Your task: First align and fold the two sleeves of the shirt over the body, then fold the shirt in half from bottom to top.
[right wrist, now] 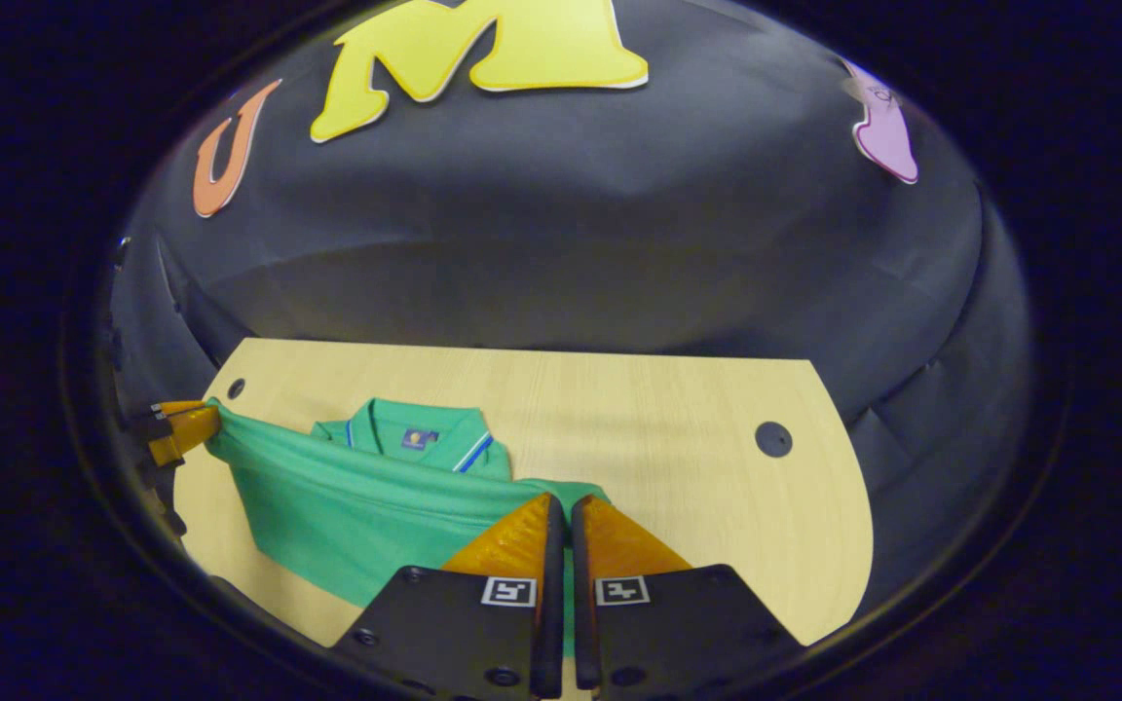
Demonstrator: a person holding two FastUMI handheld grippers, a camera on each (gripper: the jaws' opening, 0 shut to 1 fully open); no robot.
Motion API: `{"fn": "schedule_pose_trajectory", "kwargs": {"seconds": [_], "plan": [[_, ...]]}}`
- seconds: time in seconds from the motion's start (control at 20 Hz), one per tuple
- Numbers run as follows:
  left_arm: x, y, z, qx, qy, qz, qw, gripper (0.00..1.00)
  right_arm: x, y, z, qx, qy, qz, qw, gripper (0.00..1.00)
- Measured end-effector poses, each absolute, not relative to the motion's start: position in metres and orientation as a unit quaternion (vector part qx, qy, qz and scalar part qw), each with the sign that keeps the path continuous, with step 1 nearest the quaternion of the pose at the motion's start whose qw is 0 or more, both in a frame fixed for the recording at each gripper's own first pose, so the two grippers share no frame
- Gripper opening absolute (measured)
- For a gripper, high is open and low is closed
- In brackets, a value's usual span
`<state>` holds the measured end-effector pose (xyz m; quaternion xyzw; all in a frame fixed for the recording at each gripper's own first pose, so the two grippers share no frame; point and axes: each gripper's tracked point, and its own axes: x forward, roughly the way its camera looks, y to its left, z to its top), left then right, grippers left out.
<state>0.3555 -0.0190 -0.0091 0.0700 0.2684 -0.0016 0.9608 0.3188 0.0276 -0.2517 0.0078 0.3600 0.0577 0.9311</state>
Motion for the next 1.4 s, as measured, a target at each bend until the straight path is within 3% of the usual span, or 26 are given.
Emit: {"fn": "schedule_pose_trajectory", "kwargs": {"seconds": [0.25,0.6,0.65,0.8,0.85,0.9,0.95,1.0,1.05,1.15,1.2,1.25,1.4], "plan": [[0.397,-0.019,-0.053,0.058,0.26,-0.002,0.964,0.03,0.366,0.038,-0.293,0.016,0.336,0.053,0.94,0.08],[0.423,-0.024,-0.089,0.074,0.266,-0.015,0.961,0.03,0.379,0.031,-0.358,0.01,0.378,0.017,0.926,0.07],[0.425,-0.023,-0.092,0.083,0.268,-0.015,0.96,0.04,0.38,0.031,-0.361,0.01,0.378,0.011,0.926,0.05],[0.428,-0.026,-0.099,0.085,0.274,-0.026,0.958,0.09,0.381,0.031,-0.364,0.018,0.38,0.007,0.925,0.09],[0.428,-0.027,-0.098,0.078,0.272,-0.029,0.959,0.19,0.382,0.03,-0.363,0.016,0.378,0.002,0.926,0.12],[0.427,-0.027,-0.099,0.074,0.274,-0.03,0.958,0.22,0.382,0.03,-0.362,0.017,0.376,0.001,0.927,0.17],[0.424,-0.025,-0.099,0.075,0.277,-0.025,0.958,0.29,0.38,0.031,-0.359,0.019,0.375,0.002,0.927,0.32],[0.42,-0.024,-0.098,0.075,0.283,-0.026,0.956,0.36,0.379,0.034,-0.356,0.027,0.374,0.007,0.927,0.39],[0.416,-0.025,-0.094,0.075,0.287,-0.027,0.955,0.58,0.376,0.038,-0.349,0.034,0.371,0.013,0.928,0.52],[0.406,-0.027,-0.079,0.073,0.288,-0.027,0.954,0.8,0.367,0.034,-0.326,0.034,0.358,0.011,0.933,0.78],[0.4,-0.026,-0.071,0.072,0.286,-0.024,0.955,0.82,0.362,0.032,-0.31,0.033,0.342,0.007,0.939,0.83],[0.392,-0.026,-0.06,0.069,0.285,-0.021,0.956,0.95,0.357,0.031,-0.294,0.03,0.327,0.005,0.945,0.87],[0.363,-0.027,-0.018,0.056,0.272,-0.007,0.961,0.94,0.328,0.026,-0.246,0.008,0.297,0.01,0.955,0.94]]}}
